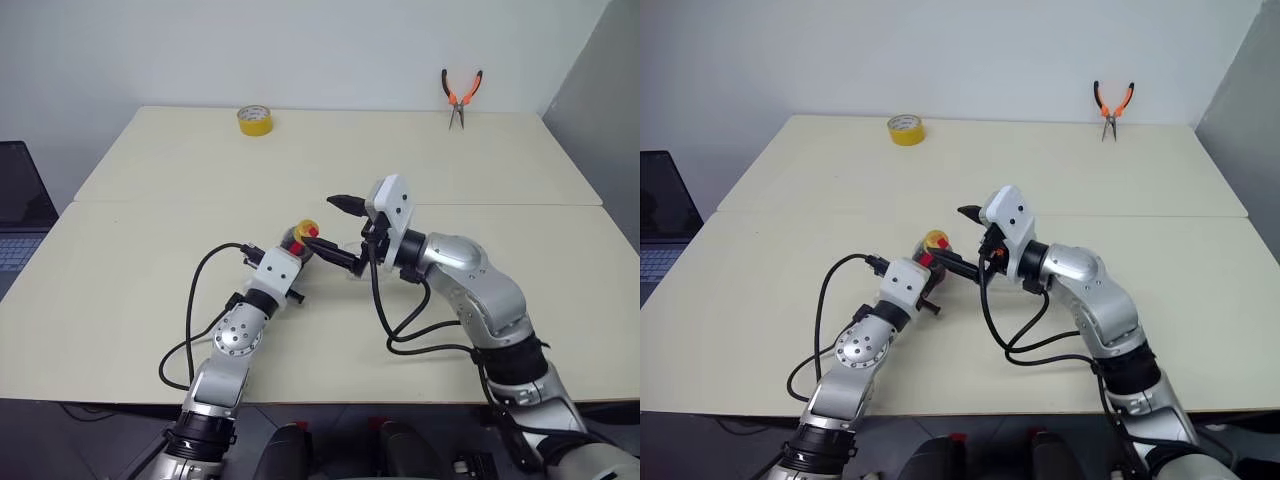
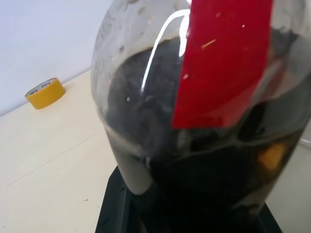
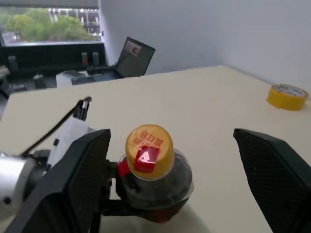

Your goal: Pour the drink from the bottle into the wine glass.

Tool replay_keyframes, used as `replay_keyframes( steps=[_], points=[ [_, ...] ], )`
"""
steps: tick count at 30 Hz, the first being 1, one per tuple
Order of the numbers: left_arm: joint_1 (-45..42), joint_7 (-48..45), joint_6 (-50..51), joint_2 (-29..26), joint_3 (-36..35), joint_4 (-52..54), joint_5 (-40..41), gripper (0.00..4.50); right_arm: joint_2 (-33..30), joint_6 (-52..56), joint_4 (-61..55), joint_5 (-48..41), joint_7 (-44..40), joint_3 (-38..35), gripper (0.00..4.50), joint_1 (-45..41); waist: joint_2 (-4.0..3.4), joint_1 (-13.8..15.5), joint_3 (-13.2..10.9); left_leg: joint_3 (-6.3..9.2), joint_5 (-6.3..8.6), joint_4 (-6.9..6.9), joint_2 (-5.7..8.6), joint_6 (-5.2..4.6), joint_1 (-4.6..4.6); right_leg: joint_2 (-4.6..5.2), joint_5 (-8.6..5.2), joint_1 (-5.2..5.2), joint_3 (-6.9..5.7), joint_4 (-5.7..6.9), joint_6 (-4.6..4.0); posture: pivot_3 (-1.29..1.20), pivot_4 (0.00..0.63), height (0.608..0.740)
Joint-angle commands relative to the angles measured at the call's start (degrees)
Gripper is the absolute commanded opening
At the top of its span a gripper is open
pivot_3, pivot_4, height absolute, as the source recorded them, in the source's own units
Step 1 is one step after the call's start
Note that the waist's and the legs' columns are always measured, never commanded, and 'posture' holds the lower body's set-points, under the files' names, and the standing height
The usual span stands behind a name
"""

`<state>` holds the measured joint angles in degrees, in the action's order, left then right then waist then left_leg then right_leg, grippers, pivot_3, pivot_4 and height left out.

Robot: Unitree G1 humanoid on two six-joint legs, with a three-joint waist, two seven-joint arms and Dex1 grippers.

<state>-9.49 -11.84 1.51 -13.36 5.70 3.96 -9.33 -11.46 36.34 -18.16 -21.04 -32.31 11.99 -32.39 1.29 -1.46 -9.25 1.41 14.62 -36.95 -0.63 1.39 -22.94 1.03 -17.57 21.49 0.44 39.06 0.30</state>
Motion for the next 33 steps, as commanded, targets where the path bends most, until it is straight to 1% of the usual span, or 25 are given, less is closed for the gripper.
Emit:
replay_keyframes(
  steps=[1,6,8,12,21,23,25,27,31,33],
  points=[
    [-0.15,1.44,0.23,0.67,-1.53,3.74,0.68,0.77,1.37,6.56,-6.74,-1.77,4.94,-0.7,4.35,0.93,0.0,0.01,0.0,0.0,0.0,-0.01,0.0,0.0,0.01,0.0,0.0,0.0,0.01,0.01,0.0,0.0,0.15,0.74],
    [-0.95,1.74,0.77,1.1,-1.32,3.25,0.58,0.77,5.22,10.65,-7.46,-0.76,9.58,1.63,4.35,0.38,0.0,-0.04,0.0,0.01,0.0,0.01,0.02,0.0,0.02,0.0,0.0,0.01,-0.01,0.01,0.0,0.0,0.15,0.74],
    [-1.18,1.77,0.91,1.19,-1.37,3.15,0.57,0.77,6.2,10.84,-6.9,-0.21,10.69,1.88,4.35,-0.07,0.0,-0.04,0.0,0.01,0.0,0.01,0.03,0.0,0.01,-0.01,0.0,0.01,-0.02,0.0,0.0,0.0,0.15,0.74],
    [-2.09,2.25,1.28,1.74,-1.51,2.68,0.53,0.77,10.37,10.39,-4.54,1.25,14.6,2.55,4.35,-1.59,0.0,-0.06,0.0,0.0,0.0,0.0,0.03,0.0,0.01,-0.01,0.0,0.02,-0.01,0.01,0.0,0.0,0.15,0.74],
    [-2.01,2.27,1.37,2.48,-1.29,2.79,0.39,0.77,12.31,8.99,-3.14,2.63,16.29,2.64,4.35,-1.47,0.0,-0.07,0.0,0.01,0.0,0.01,0.03,0.0,0.01,-0.01,0.0,0.02,-0.02,0.0,0.0,0.0,0.15,0.74],
    [-1.92,2.28,1.37,2.66,-1.2,2.83,0.32,0.77,12.37,8.75,-2.86,2.67,16.43,2.53,3.98,-1.46,0.0,-0.07,0.0,0.01,0.0,0.01,0.03,0.0,0.0,-0.01,0.0,0.02,-0.02,0.0,0.0,0.0,0.15,0.74],
    [-1.87,2.28,1.37,2.75,-1.14,2.86,0.3,0.77,12.52,8.54,-2.65,2.68,16.6,2.35,3.47,-1.39,0.0,-0.07,0.0,0.01,0.0,0.01,0.03,0.0,0.0,-0.01,0.0,0.02,-0.02,-0.01,0.0,0.0,0.15,0.74],
    [-1.84,2.29,1.46,2.79,-1.14,2.96,0.29,0.77,12.48,8.46,-2.6,2.84,16.57,2.32,2.68,-1.35,0.0,-0.07,0.0,0.0,0.0,0.01,0.03,0.0,0.0,-0.01,0.0,0.02,-0.02,-0.01,0.0,0.0,0.15,0.74],
    [-1.73,2.37,1.7,2.88,-1.19,3.11,0.31,0.77,12.55,8.33,-2.53,2.99,16.53,2.17,1.27,-1.17,0.0,-0.07,0.0,0.01,0.0,0.01,0.03,0.0,0.0,-0.01,0.0,0.02,-0.02,-0.01,0.0,0.0,0.15,0.74],
    [-1.56,2.55,2.16,3.1,-1.38,3.34,0.47,0.77,12.36,7.9,-2.36,3.06,16.27,1.97,1.24,-1.07,0.0,-0.07,0.0,0.01,0.0,0.01,0.04,0.0,0.0,-0.01,0.0,0.02,-0.01,-0.01,0.0,0.0,0.15,0.74]
  ],
)
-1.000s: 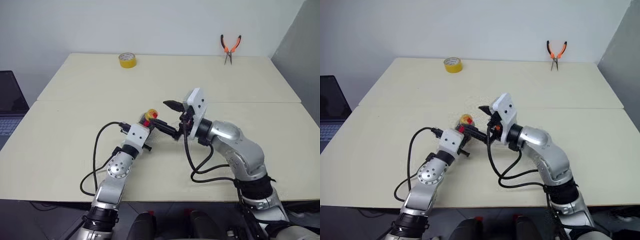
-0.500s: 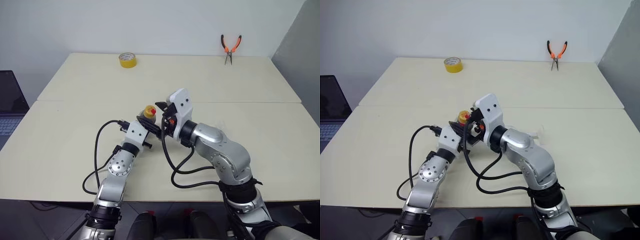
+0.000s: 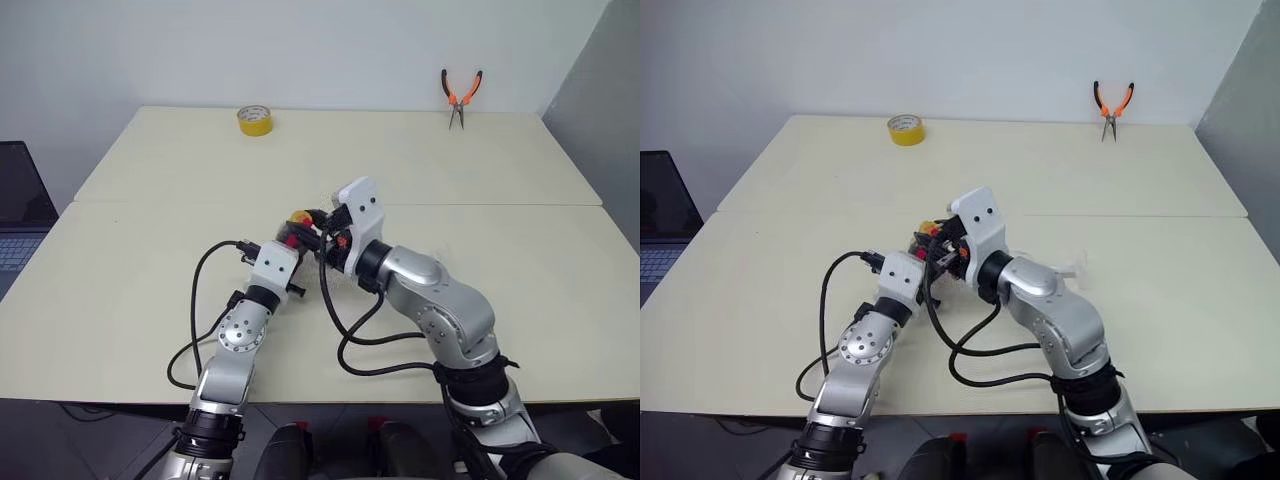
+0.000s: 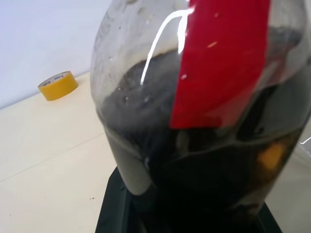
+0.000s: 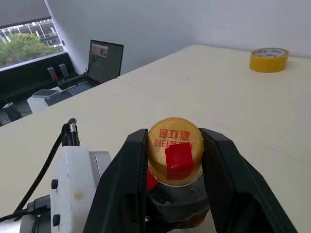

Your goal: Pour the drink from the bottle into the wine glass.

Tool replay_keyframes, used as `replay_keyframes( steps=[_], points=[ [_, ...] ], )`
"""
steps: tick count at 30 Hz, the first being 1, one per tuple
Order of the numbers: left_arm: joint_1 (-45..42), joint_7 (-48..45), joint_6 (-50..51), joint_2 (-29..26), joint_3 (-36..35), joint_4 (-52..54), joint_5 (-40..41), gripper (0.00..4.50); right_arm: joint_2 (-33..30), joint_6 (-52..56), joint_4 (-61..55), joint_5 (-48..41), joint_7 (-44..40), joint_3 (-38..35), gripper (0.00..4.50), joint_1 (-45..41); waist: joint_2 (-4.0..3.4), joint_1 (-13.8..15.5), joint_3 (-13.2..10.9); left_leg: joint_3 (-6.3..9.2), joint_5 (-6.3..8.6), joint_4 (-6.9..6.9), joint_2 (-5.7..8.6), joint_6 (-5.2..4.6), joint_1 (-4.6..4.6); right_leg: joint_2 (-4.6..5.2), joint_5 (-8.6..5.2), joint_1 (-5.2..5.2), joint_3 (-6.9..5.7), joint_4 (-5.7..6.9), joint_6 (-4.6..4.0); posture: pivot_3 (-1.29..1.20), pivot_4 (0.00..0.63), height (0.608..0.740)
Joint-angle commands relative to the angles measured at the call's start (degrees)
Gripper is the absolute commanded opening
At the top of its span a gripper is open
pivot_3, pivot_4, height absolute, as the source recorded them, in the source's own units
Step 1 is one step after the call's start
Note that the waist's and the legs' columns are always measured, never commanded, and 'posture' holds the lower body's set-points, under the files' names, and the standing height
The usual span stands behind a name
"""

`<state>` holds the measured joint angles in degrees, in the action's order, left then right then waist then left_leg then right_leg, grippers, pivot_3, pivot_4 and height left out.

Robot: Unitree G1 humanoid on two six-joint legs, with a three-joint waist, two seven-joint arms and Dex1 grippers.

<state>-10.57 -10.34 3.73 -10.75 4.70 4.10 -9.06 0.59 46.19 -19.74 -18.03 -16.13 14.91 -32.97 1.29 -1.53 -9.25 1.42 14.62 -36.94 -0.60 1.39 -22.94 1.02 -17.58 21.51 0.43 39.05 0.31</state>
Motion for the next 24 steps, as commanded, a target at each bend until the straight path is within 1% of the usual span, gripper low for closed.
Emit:
replay_keyframes(
  steps=[1,5,10,13,19,24],
  points=[
    [-0.39,1.1,0.14,0.58,-0.45,3.32,0.25,0.77,0.1,-2.16,-0.64,0.0,-0.16,-1.11,1.24,-0.46,0.0,0.01,0.0,0.0,0.0,0.0,0.0,0.0,0.0,0.0,0.0,0.0,0.0,0.0,0.0,0.0,0.15,0.74],
    [0.04,1.27,1.47,1.1,-0.93,4.07,0.66,0.74,-2.68,-4.5,1.19,-0.12,-3.69,-1.49,1.24,-1.06,0.0,0.0,0.0,0.0,0.0,0.0,0.0,0.0,0.0,0.0,0.0,0.0,-0.01,0.0,0.0,0.0,0.15,0.74],
    [1.03,1.1,2.66,0.87,-1.63,5.27,0.99,0.74,-11.67,-15.48,10.65,1.63,-15.49,-2.65,1.24,-6.54,-0.01,-0.02,-0.01,-0.01,0.0,-0.02,0.01,-0.01,0.01,-0.01,0.0,-0.01,-0.02,-0.01,0.0,0.0,0.15,0.74],
    [1.37,1.08,3.13,0.64,-1.85,5.6,1.13,0.74,-14.69,-19.82,15.19,2.11,-20.62,-1.9,1.24,-9.22,0.0,-0.06,-0.01,-0.01,0.0,0.0,0.0,-0.01,0.01,-0.03,0.0,0.0,-0.02,-0.02,0.0,0.0,0.15,0.74],
    [1.47,1.32,3.59,0.75,-1.9,5.87,1.2,0.74,-16.07,-25.13,20.19,4.09,-23.61,-0.47,1.24,-11.24,0.0,-0.07,-0.01,-0.02,0.0,-0.01,-0.02,-0.01,0.01,-0.03,0.0,-0.01,0.01,-0.02,0.0,0.0,0.15,0.74],
    [1.53,1.23,3.77,0.74,-1.82,5.97,1.33,0.74,-16.21,-26.0,20.76,3.81,-25.59,0.1,1.24,-10.98,0.0,0.02,-0.01,-0.02,0.0,-0.01,-0.01,0.0,0.0,-0.02,0.0,-0.01,0.01,-0.02,0.0,0.0,0.15,0.74]
  ],
)
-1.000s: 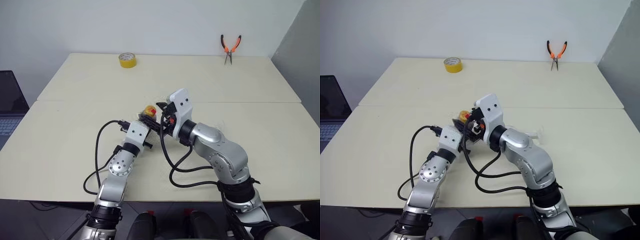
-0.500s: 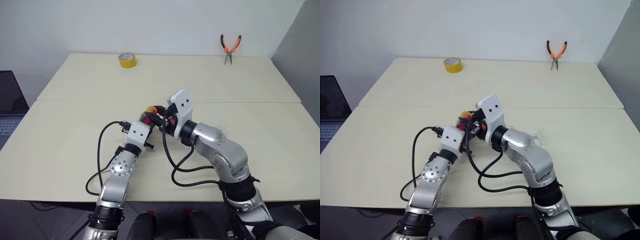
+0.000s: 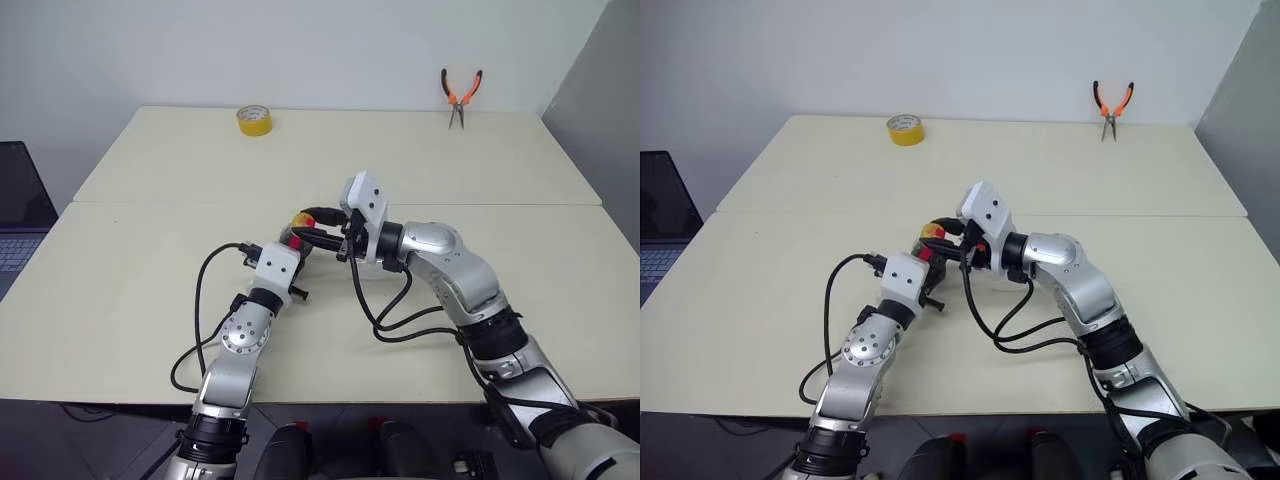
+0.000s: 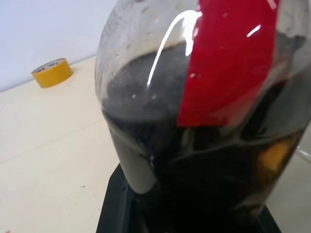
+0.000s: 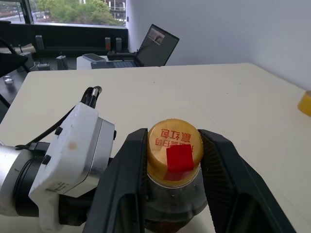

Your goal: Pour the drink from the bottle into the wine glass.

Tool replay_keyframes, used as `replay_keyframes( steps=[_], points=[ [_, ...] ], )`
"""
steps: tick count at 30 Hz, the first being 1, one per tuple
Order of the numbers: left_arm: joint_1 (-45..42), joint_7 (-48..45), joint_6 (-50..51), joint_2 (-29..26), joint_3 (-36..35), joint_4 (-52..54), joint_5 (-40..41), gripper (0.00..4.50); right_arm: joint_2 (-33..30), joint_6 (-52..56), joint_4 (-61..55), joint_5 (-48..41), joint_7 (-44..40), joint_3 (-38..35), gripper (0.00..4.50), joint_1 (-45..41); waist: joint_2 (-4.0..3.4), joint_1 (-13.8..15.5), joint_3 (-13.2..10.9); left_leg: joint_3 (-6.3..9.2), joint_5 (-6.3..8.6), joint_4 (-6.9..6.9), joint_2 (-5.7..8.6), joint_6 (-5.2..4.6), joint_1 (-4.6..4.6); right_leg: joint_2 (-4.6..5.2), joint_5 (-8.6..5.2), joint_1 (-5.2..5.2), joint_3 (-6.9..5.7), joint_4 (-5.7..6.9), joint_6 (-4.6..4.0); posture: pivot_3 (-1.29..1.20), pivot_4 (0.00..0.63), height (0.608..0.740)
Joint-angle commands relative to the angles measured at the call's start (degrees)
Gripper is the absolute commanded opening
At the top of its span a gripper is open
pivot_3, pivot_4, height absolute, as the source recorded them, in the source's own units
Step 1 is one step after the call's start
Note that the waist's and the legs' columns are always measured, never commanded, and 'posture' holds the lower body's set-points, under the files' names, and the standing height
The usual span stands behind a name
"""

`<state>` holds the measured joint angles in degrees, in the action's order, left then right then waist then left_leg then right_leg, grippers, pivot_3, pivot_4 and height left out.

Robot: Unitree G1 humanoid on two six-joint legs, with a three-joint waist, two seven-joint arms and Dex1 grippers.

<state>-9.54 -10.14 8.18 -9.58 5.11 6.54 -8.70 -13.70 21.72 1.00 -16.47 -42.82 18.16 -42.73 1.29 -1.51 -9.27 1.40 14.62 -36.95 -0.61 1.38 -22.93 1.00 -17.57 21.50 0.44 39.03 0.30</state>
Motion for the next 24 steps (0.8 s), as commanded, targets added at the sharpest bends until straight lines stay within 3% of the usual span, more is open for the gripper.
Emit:
replay_keyframes(
  steps=[1,9,17,24],
  points=[
    [0.52,1.03,-0.68,-0.42,-2.22,3.55,0.98,0.74,-1.62,-1.24,-0.29,1.89,1.4,-3.47,1.24,-0.99,0.0,0.0,0.0,0.0,0.0,0.0,0.0,0.0,0.0,0.0,0.0,0.0,0.0,0.0,0.0,0.0,0.15,0.74],
    [0.42,1.6,-0.45,0.11,-2.46,3.78,1.5,0.74,0.57,5.66,-11.87,-1.07,7.17,-5.5,4.03,5.31,0.0,0.13,0.0,0.01,0.0,0.0,0.0,0.0,-0.03,0.03,0.0,0.0,0.0,0.0,0.0,0.0,0.15,0.74],
    [-0.35,1.74,0.52,1.36,-3.03,3.35,3.13,0.74,4.17,11.53,-23.17,-2.26,12.96,-4.72,4.03,11.27,0.0,0.07,0.0,0.02,0.0,0.01,0.0,0.01,0.0,0.03,0.0,0.0,-0.01,0.02,0.0,0.0,0.15,0.74],
    [-1.52,1.49,1.1,1.83,-2.96,2.7,3.65,0.74,9.21,9.55,-19.28,3.16,17.59,-0.33,4.03,9.6,0.0,-0.02,0.0,0.02,0.0,0.0,0.01,0.01,0.0,0.02,0.0,0.0,-0.01,0.02,0.01,0.0,0.15,0.74]
  ],
)
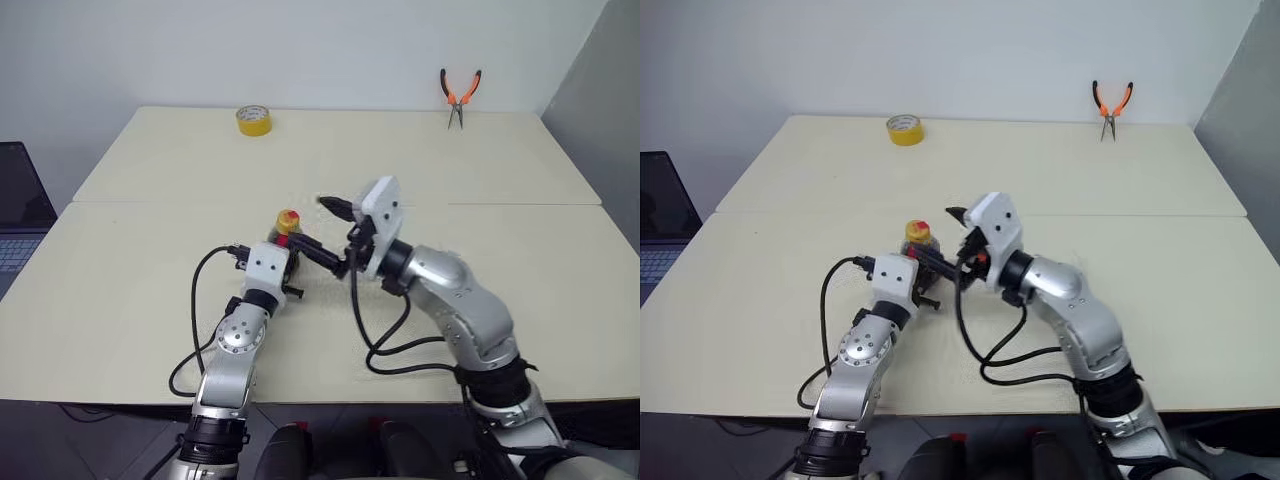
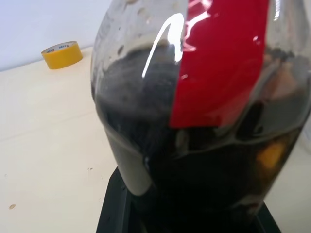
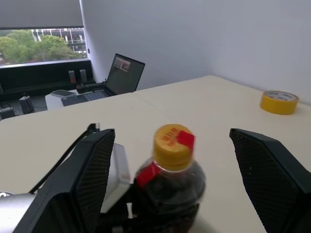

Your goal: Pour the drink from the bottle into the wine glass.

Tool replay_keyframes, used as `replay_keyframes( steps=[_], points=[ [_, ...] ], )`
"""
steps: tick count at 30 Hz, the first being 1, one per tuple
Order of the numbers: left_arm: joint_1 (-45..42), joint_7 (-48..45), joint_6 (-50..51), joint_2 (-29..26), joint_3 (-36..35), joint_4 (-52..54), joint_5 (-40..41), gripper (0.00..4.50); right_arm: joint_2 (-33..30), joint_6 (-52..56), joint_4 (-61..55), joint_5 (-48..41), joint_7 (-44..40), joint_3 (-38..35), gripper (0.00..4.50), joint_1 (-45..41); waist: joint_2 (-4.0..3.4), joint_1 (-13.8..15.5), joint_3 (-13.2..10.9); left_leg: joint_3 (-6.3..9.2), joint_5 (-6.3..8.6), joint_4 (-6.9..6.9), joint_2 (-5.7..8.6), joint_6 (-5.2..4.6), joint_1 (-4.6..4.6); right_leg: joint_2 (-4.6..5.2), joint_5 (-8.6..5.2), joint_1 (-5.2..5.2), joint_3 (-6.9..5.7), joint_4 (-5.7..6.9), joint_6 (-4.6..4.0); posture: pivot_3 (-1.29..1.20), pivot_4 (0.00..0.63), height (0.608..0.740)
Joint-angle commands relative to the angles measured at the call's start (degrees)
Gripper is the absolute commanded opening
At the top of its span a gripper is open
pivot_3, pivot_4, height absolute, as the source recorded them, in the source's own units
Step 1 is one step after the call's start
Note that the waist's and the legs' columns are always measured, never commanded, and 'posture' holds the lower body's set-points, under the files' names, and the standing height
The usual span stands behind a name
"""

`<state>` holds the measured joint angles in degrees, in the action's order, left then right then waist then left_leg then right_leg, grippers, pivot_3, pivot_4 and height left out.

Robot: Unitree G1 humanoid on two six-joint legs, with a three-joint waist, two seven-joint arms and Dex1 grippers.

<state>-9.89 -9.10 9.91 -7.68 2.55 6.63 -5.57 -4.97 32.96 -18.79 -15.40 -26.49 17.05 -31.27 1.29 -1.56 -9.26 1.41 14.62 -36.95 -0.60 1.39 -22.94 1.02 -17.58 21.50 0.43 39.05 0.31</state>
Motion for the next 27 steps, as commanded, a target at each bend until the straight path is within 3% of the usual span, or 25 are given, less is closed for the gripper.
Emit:
replay_keyframes(
  steps=[1,19,27],
  points=[
    [-1.25,0.41,-0.65,-0.08,-0.39,2.53,0.53,0.74,0.94,-2.06,1.34,2.81,1.57,1.29,4.03,-2.35,0.0,0.04,0.0,0.0,0.0,-0.01,0.0,0.0,0.0,0.0,0.0,0.0,0.0,0.0,0.0,0.0,0.15,0.74],
    [-0.63,0.19,-1.08,-0.25,-0.13,2.45,0.24,0.74,2.56,-4.61,7.81,5.95,5.29,-3.21,4.03,-3.85,0.0,0.04,0.0,-0.01,0.0,0.0,0.0,0.0,0.0,0.0,0.0,0.01,0.0,0.0,0.0,0.0,0.15,0.74],
    [-0.71,0.06,-1.15,-0.43,-0.21,2.23,0.32,0.74,1.16,-6.44,2.55,3.76,1.55,-2.4,4.03,-2.27,0.0,-0.05,0.0,-0.02,0.0,0.01,0.0,0.0,0.0,0.0,0.0,0.02,0.01,0.0,0.0,0.0,0.15,0.74]
  ],
)
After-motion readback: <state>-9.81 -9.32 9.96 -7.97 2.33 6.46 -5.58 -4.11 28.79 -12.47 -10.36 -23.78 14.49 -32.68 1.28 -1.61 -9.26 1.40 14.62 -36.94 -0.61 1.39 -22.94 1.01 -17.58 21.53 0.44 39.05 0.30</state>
